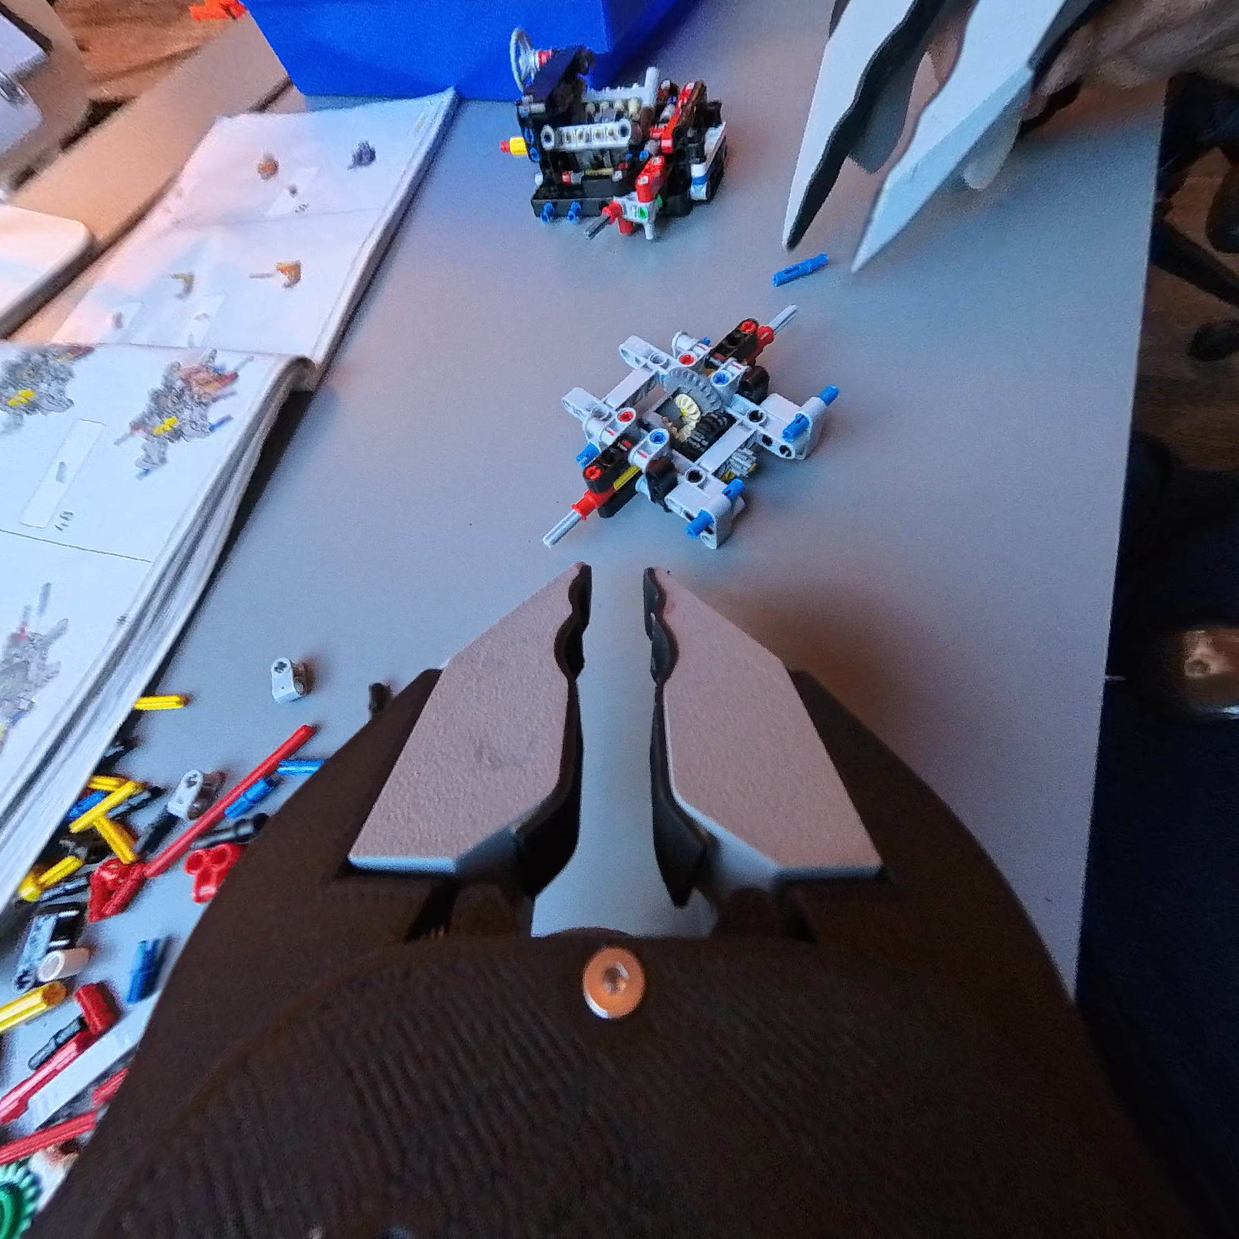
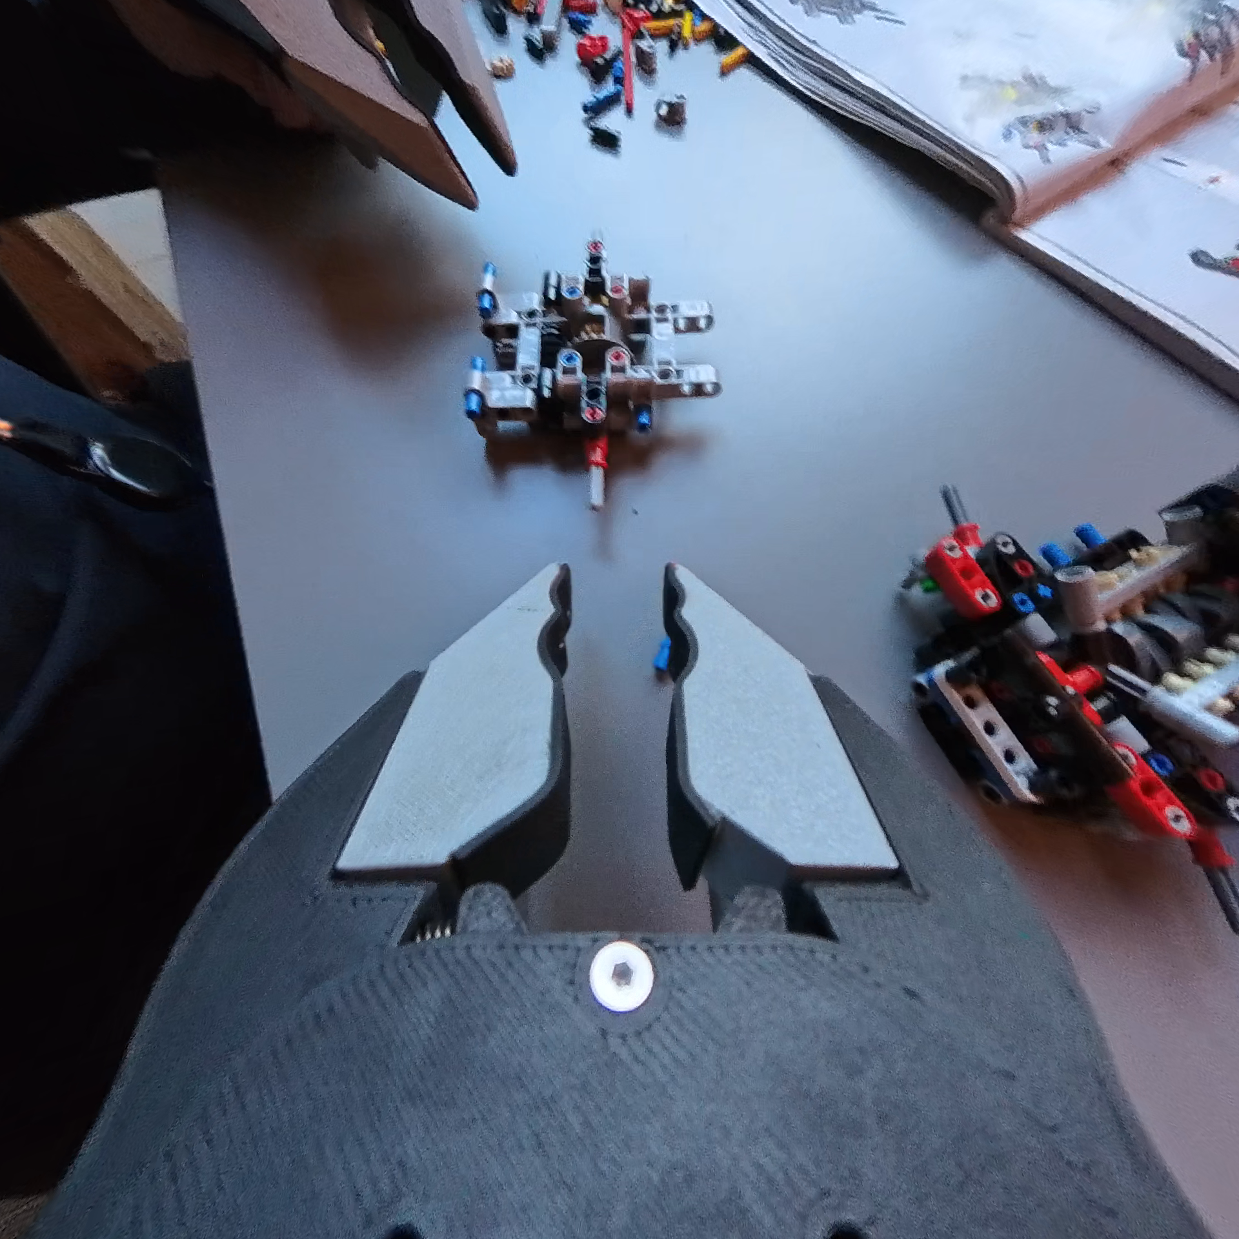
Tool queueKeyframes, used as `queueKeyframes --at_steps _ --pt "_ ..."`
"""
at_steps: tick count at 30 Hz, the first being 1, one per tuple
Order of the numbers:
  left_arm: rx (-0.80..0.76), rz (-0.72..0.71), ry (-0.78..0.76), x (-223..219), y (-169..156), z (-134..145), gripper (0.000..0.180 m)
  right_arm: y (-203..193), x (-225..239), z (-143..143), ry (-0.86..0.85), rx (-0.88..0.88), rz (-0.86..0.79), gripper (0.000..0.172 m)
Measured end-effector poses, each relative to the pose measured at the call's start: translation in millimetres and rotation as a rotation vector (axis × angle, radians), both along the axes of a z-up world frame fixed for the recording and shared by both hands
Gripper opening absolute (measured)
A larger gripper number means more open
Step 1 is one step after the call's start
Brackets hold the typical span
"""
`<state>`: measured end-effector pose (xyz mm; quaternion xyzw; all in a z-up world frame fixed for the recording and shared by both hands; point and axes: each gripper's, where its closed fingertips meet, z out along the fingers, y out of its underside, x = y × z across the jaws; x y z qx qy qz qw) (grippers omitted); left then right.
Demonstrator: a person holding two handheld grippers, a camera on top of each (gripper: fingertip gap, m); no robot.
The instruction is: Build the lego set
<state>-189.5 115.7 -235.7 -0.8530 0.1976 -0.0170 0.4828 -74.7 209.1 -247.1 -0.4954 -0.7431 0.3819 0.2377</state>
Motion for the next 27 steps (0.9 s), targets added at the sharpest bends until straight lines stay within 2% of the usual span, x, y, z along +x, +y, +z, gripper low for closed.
queueKeyframes --at_steps 4,6,8,10,14,17,20,23,27 --pt "0.045 -0.045 -0.033 21.0 -2.1 11.6 0.016 -11.8 -15.2 -8.3 -0.032 0.062 0.011 0.029" --pt "0.024 -0.063 0.018 33.0 0.5 11.4 0.023 -14.9 -23.8 -11.0 -0.038 0.088 0.012 0.026" --pt "0.007 -0.082 0.14 42.3 5.1 6.5 0.025 -19.2 -29.6 -12.3 -0.052 0.088 0.027 0.021" --pt "0.002 -0.103 0.274 50.2 10.6 -1.1 0.025 -21.4 -31.7 -13.5 -0.074 0.097 0.043 0.004" --pt "-0.038 -0.103 0.544 51.8 23.0 -20.9 0.022 -24.6 -31.3 -8.4 -0.1 0.086 0.049 0.002" --pt "-0.01 -0.059 0.672 42.9 30.2 -16.4 0.011 -26.8 -32.9 5.8 -0.114 0.046 0.04 0.002" --pt "0.016 -0.032 0.581 41.9 29.9 -7.2 0.0 -26.5 -39.4 27.7 -0.113 0.018 0.028 0.003" --pt "0.042 -0.004 0.377 42.8 29.6 7.6 0.0 -33.8 -50.2 50.6 -0.099 -0.043 0.058 0.002" --pt "0.002 0.052 0.164 33.7 23.4 12.1 0.0 -31.1 -65.2 56.7 -0.177 -0.068 0.04 0.002"
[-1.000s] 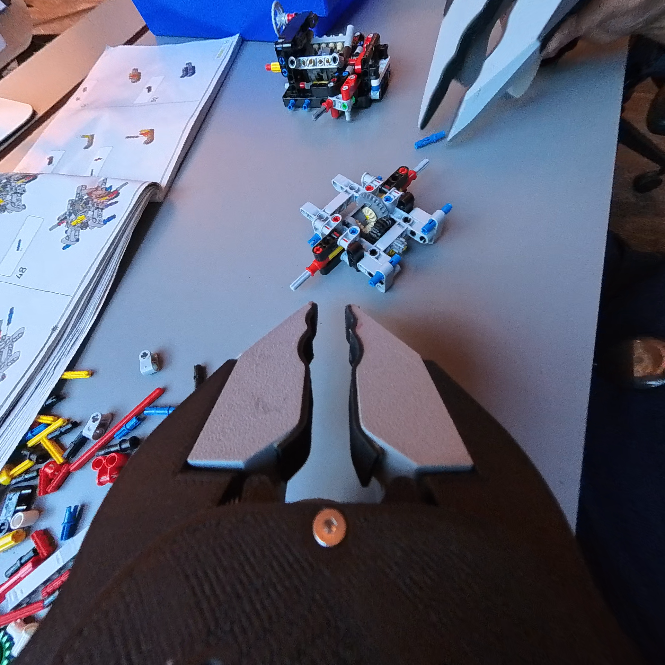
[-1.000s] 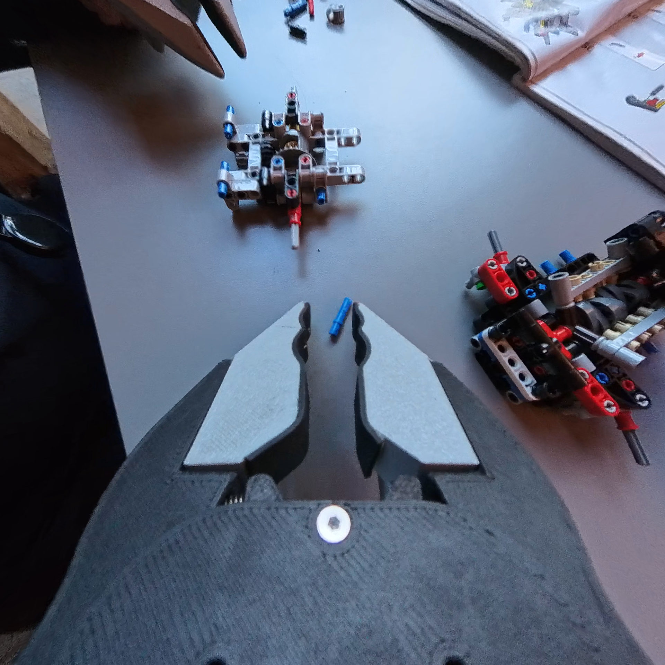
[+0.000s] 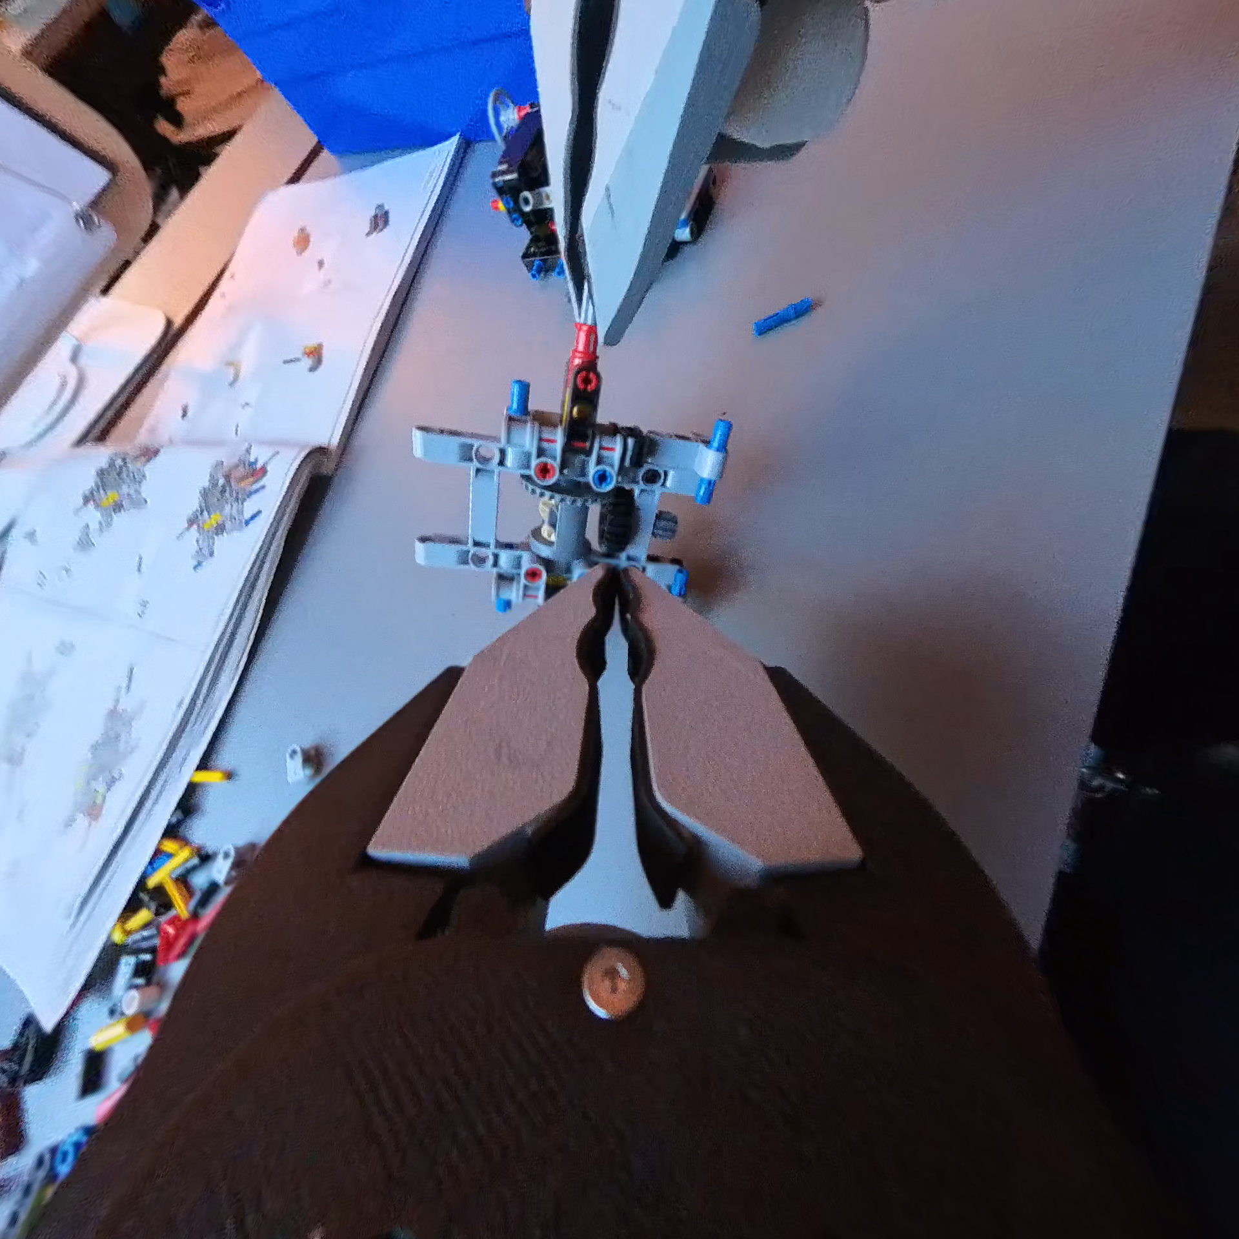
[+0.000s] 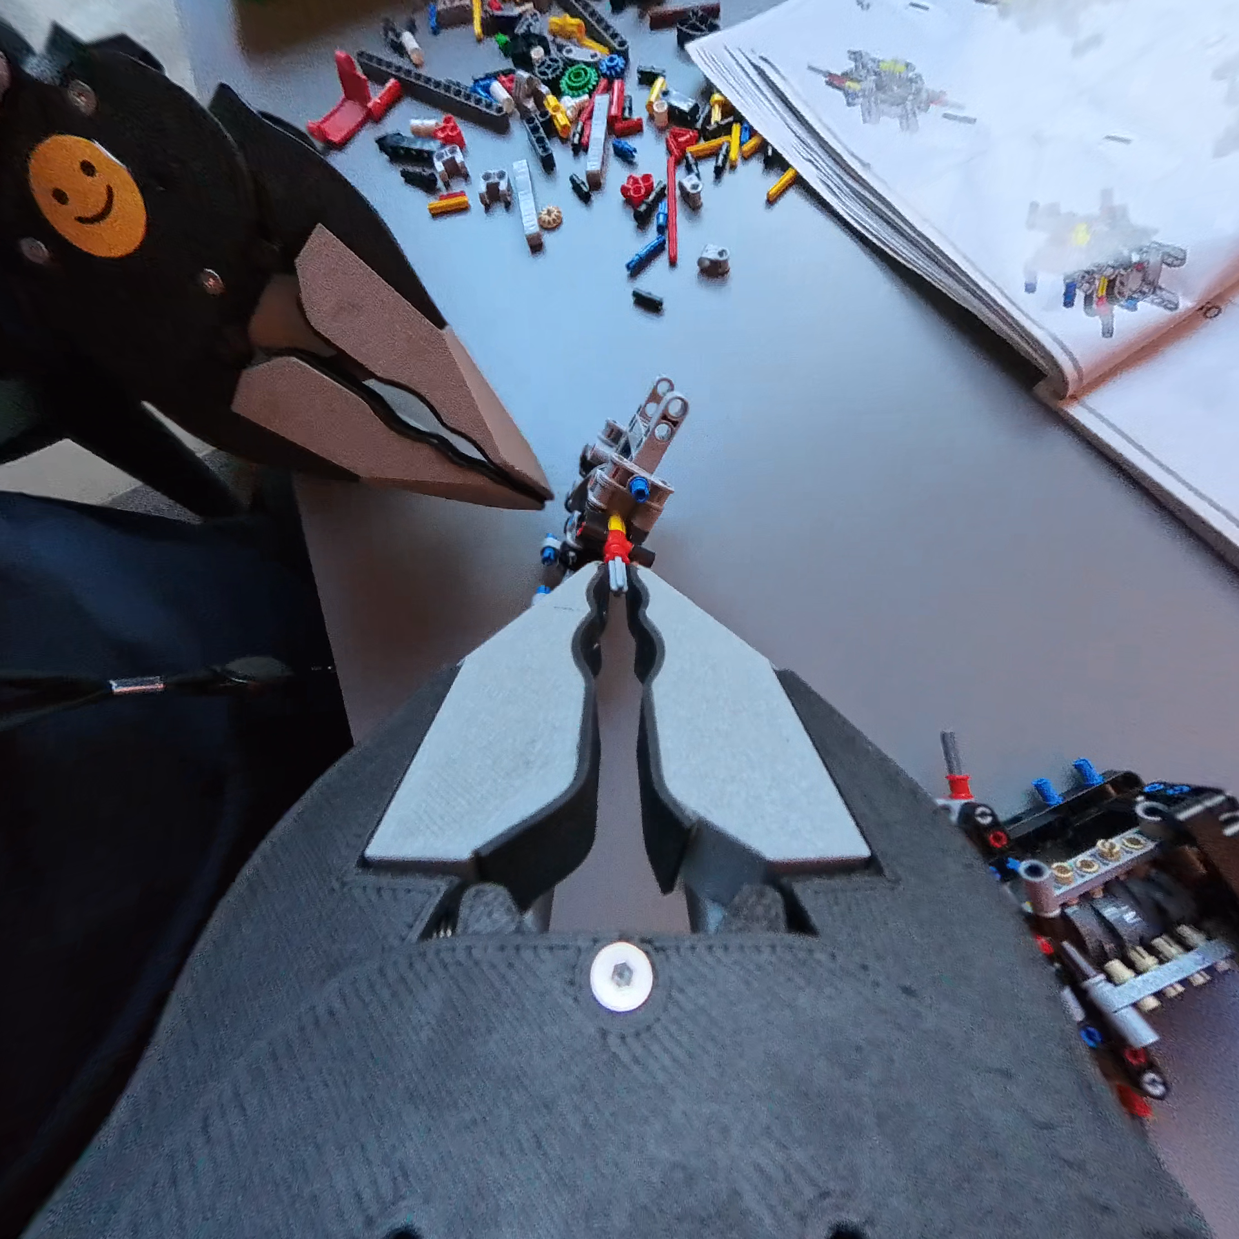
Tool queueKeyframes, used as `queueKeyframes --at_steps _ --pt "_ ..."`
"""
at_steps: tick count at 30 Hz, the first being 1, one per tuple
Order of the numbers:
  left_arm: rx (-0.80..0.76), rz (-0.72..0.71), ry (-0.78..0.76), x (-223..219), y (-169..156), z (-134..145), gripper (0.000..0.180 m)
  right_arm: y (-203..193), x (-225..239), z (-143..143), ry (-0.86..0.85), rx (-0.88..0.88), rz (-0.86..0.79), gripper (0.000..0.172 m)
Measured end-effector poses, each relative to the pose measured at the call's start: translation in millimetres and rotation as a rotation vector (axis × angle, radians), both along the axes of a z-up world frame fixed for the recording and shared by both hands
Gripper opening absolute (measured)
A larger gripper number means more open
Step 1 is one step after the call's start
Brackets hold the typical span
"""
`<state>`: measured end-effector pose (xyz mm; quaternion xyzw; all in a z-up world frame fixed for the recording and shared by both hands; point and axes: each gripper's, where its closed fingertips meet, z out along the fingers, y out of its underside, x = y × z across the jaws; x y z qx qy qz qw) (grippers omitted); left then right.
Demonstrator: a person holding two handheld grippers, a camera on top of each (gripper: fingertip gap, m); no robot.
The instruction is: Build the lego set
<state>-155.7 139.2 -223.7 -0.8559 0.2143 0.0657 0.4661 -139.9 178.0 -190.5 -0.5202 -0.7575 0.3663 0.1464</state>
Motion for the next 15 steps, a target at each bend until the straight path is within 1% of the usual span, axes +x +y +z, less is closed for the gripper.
queueKeyframes --at_steps 2,4,6,8,12,15 --pt "0.007 0.017 -0.032 -6.7 -6.3 2.9 0.001 -1.6 -3.6 3.9 -0.011 0.019 0.005 0.002" --pt "0.021 0.026 -0.079 -9.7 -11.0 6.9 0.012 -7.9 -4.7 10.4 -0.038 0.008 0.017 0.002" --pt "-0.007 0.015 -0.155 -7.3 -11.5 5.0 0.02 -18.2 -6.9 17.5 -0.067 -0.002 0.041 0.001" --pt "0.011 0.045 -0.207 -14.4 -7.3 6.0 0.026 -25.3 -11.6 21.3 -0.079 0.048 0.052 0.002" --pt "-0.001 0.052 -0.269 -28.7 -15.3 6.5 0.019 -41.7 -13.4 16.8 -0.115 0.131 0.08 0.003" --pt "-0.003 0.063 -0.323 -36.1 -24.5 6.0 0.02 -50.1 -16.6 10.3 -0.131 0.171 0.101 0.002"
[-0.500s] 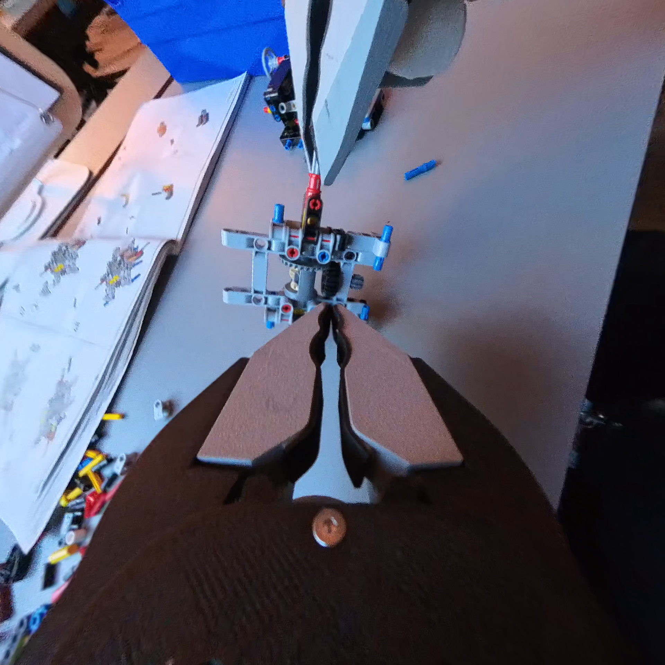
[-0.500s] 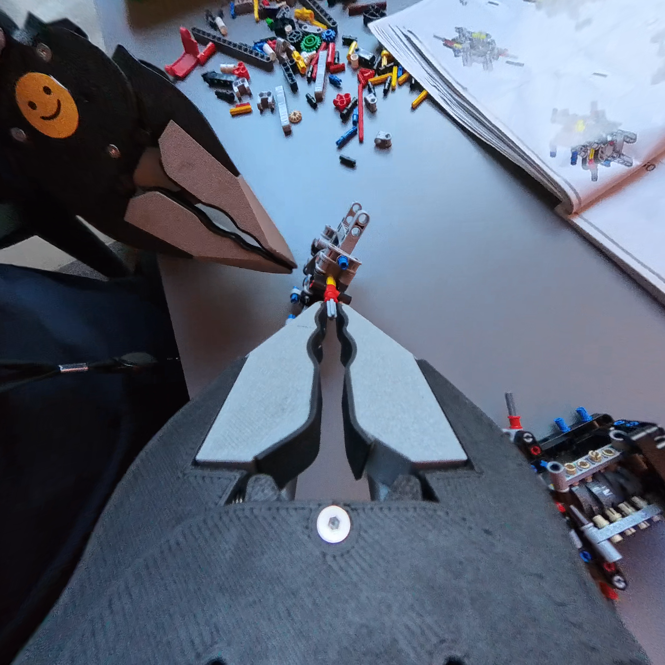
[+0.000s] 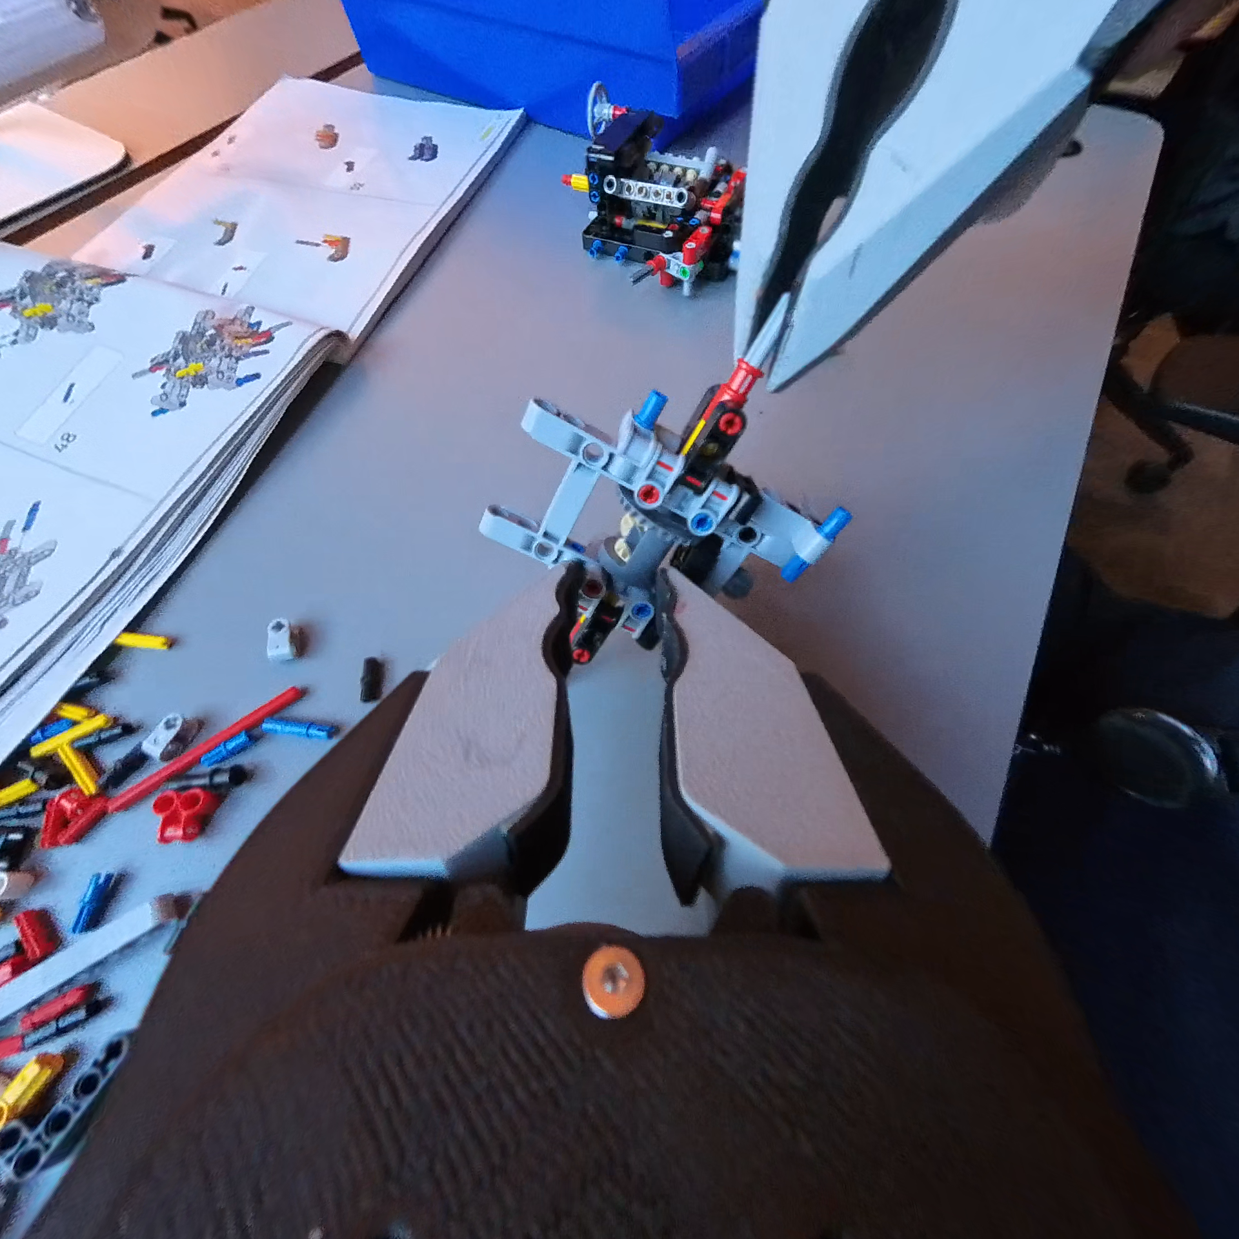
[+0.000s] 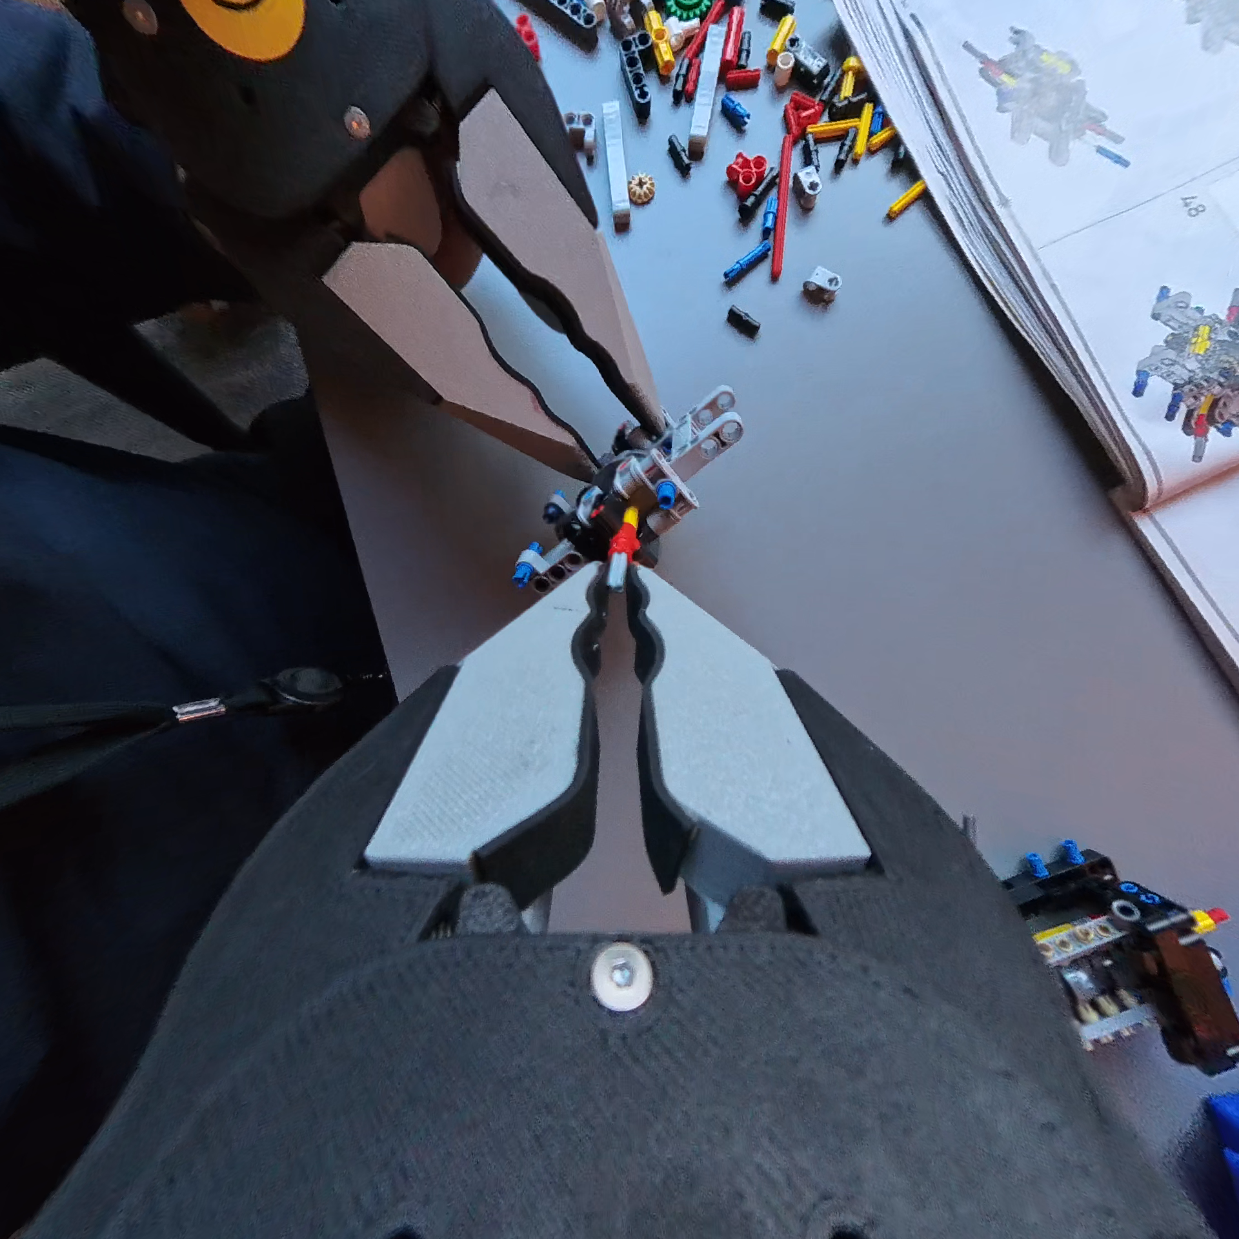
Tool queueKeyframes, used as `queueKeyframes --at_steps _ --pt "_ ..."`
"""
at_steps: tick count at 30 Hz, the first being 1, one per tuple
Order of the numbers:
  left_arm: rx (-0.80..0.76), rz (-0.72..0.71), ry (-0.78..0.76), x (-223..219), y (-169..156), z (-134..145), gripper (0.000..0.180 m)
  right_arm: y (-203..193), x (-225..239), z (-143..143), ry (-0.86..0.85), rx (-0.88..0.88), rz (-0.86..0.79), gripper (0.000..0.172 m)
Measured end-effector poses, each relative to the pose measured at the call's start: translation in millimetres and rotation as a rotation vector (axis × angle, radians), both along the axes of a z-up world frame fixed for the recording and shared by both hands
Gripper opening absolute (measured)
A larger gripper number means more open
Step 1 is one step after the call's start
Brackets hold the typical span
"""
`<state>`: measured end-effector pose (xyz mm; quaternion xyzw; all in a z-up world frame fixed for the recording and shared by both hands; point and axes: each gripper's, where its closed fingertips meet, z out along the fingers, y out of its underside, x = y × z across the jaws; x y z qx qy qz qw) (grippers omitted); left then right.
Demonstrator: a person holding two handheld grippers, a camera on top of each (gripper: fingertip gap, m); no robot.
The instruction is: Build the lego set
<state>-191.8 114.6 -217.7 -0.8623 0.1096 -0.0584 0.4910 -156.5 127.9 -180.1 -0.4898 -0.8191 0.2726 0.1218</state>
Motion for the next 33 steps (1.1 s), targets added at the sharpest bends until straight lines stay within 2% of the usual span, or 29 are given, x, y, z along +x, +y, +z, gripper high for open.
queueKeyframes --at_steps 4,7,9,12,14,18,21,24,27,29,33 --pt "0.015 -0.009 -0.093 -0.9 -3.0 3.6 0.019 -4.3 -5.0 6.8 -0.01 0.015 -0.003 0.001" --pt "0.077 -0.097 -0.153 14.7 2.5 15.2 0.01 -6.4 -7.1 24.7 0.036 0.046 -0.005 0.002" --pt "0.071 -0.098 -0.119 13.3 8.1 12.3 0.013 -9.8 -6.0 30.0 0.03 0.064 0.003 0.0" --pt "-0.101 -0.072 -0.047 1.2 3.6 -13.9 0.029 -17.4 -8.1 24.9 0.005 0.11 0.024 0.0" --pt "-0.123 -0.103 -0.071 3.4 -6.1 -17.1 0.028 -31.3 -12.4 18.1 -0.007 0.108 0.065 0.0" --pt "-0.168 -0.029 -0.021 -24.6 -31.1 -24.5 0.024 -40.2 -31.0 -5.5 -0.042 0.144 0.096 0.0" --pt "-0.208 0.045 -0.05 -45.8 -49.0 -31.8 0.023 -32.4 -35.1 -20.9 -0.078 0.112 0.08 0.0" --pt "-0.219 0.039 -0.107 -44.5 -62.2 -32.9 0.023 -14.2 -28.0 -22.7 -0.043 0.043 0.039 0.0" --pt "-0.229 0.003 -0.11 -29.9 -67.2 -34.3 0.025 17.8 -9.7 -35.2 -0.044 -0.014 -0.027 0.0" --pt "-0.233 -0.044 -0.11 -11.6 -65.4 -34.8 0.027 35.6 4.8 -45.0 -0.052 -0.072 -0.069 0.007" --pt "-0.23 -0.114 -0.067 18.0 -53.6 -35.4 0.029 47.3 22.0 -51.4 0.008 -0.21 -0.078 0.019"
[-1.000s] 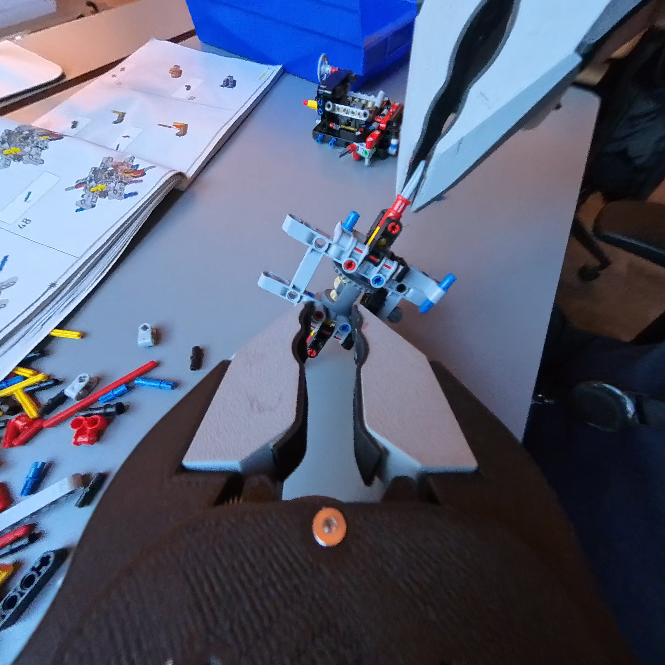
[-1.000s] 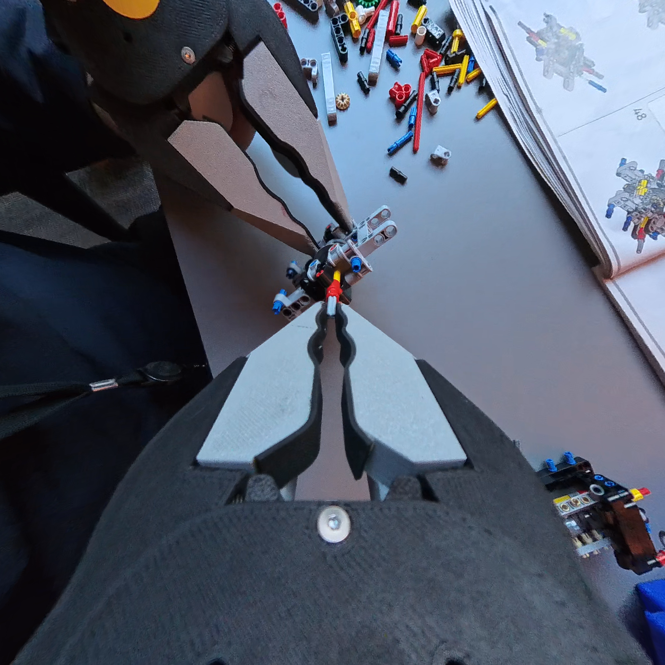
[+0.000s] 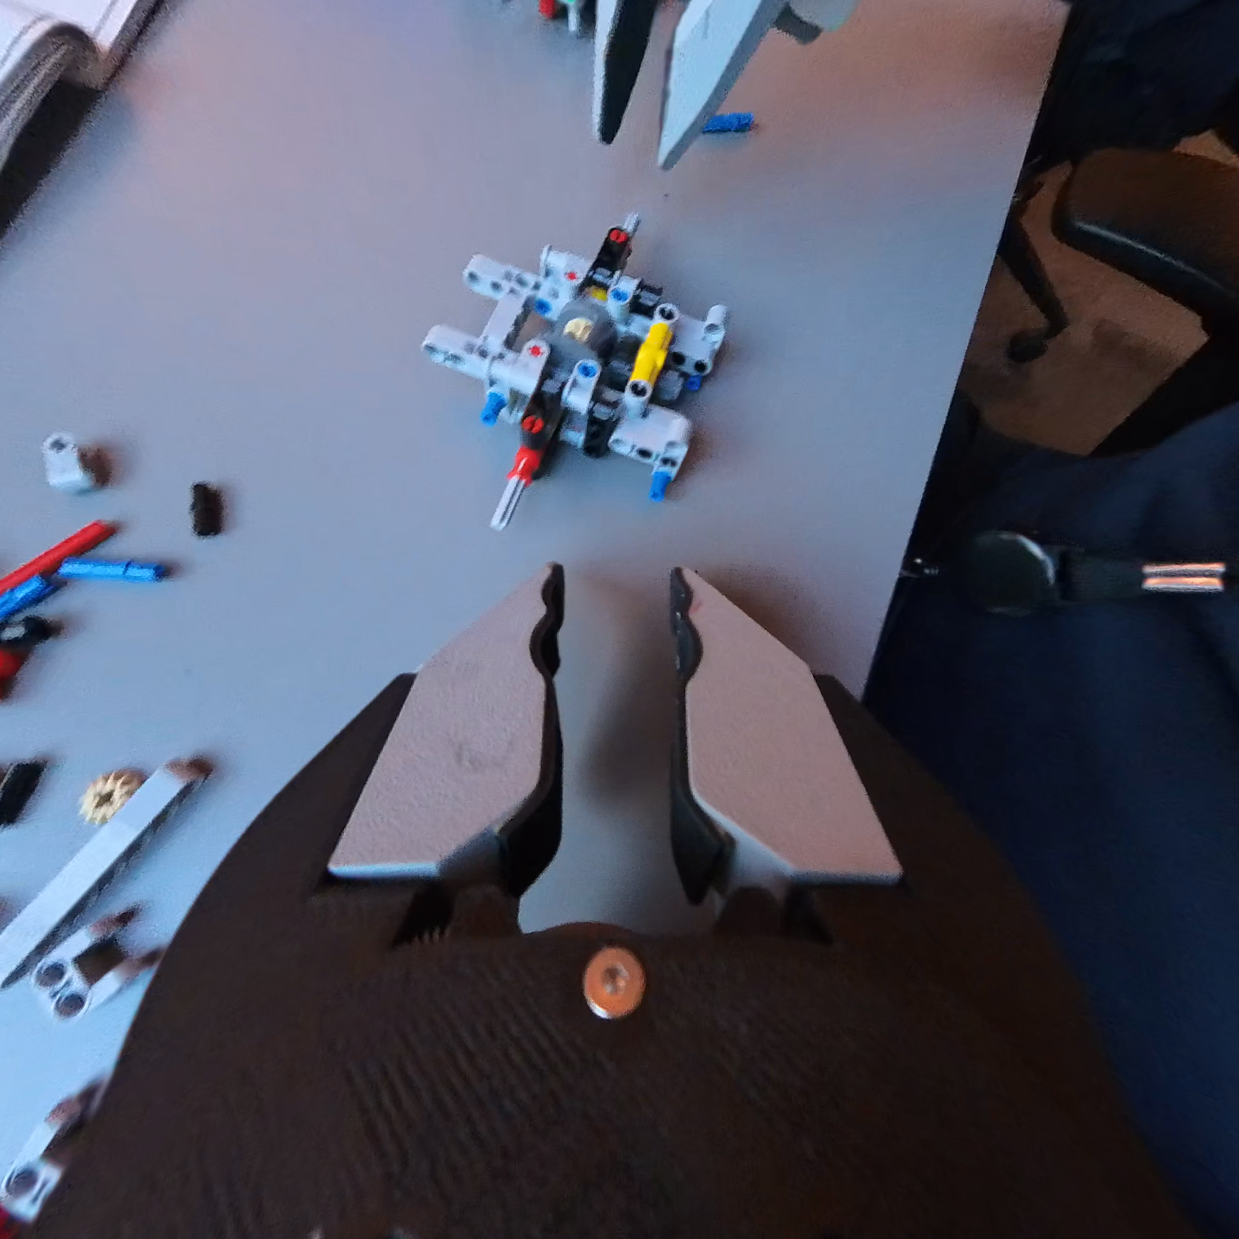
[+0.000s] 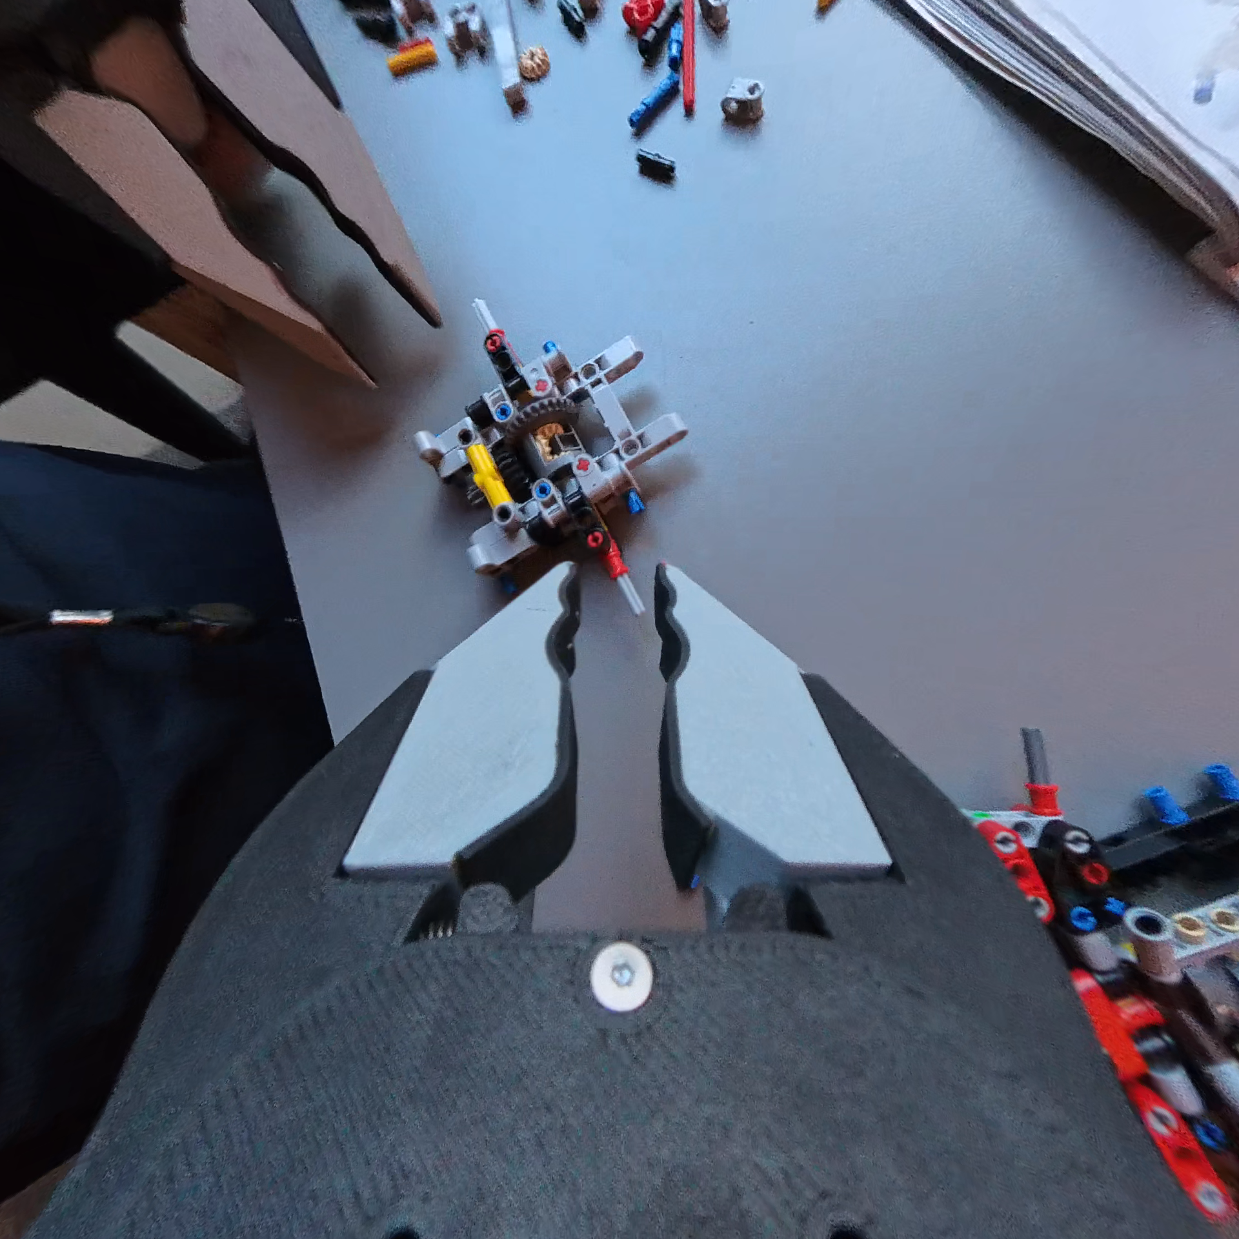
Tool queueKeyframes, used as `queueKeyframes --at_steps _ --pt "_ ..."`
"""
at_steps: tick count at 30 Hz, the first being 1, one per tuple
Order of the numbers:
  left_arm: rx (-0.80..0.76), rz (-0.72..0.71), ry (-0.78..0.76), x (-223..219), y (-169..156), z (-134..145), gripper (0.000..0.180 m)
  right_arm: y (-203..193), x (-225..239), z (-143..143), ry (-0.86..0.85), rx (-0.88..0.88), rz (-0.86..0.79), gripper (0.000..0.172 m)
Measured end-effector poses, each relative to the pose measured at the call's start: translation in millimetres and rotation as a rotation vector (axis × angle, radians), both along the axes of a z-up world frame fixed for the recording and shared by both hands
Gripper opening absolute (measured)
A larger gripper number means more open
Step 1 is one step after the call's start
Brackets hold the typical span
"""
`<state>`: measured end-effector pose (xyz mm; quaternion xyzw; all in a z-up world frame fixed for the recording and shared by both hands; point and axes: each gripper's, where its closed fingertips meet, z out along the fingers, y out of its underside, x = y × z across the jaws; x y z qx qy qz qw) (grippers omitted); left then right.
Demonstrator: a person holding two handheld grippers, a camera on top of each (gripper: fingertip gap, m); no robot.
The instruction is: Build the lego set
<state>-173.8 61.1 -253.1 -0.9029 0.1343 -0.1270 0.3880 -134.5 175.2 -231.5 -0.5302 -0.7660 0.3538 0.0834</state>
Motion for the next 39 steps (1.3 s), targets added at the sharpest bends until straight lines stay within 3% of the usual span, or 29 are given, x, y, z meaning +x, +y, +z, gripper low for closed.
queueKeyframes --at_steps 5,10,13,20,32,39 --pt "-0.017 -0.005 0.064 6.8 23.1 -10.2 0.034 -5.6 5.3 -15.4 0.016 -0.036 0.101 0.031" --pt "0.006 0.091 0.168 -23.5 42.2 -10.3 0.03 -25.9 15.7 -23.6 0.005 -0.038 0.23 0.025" --pt "0.0 0.142 0.145 -43.2 47.1 -11.2 0.03 -36.0 22.6 -23.7 0.017 -0.031 0.266 0.021" --pt "0.005 0.152 0.102 -54.4 46.4 -10.3 0.03 -29.7 27.2 -7.9 0.109 -0.044 0.246 0.019" --pt "0.094 0.104 0.097 -48.4 46.1 1.7 0.019 32.8 10.9 30.4 0.553 0.053 0.028 0.016" --pt "0.107 0.085 0.109 -46.9 48.2 2.8 0.018 39.1 5.4 31.3 0.586 0.066 -0.009 0.013"
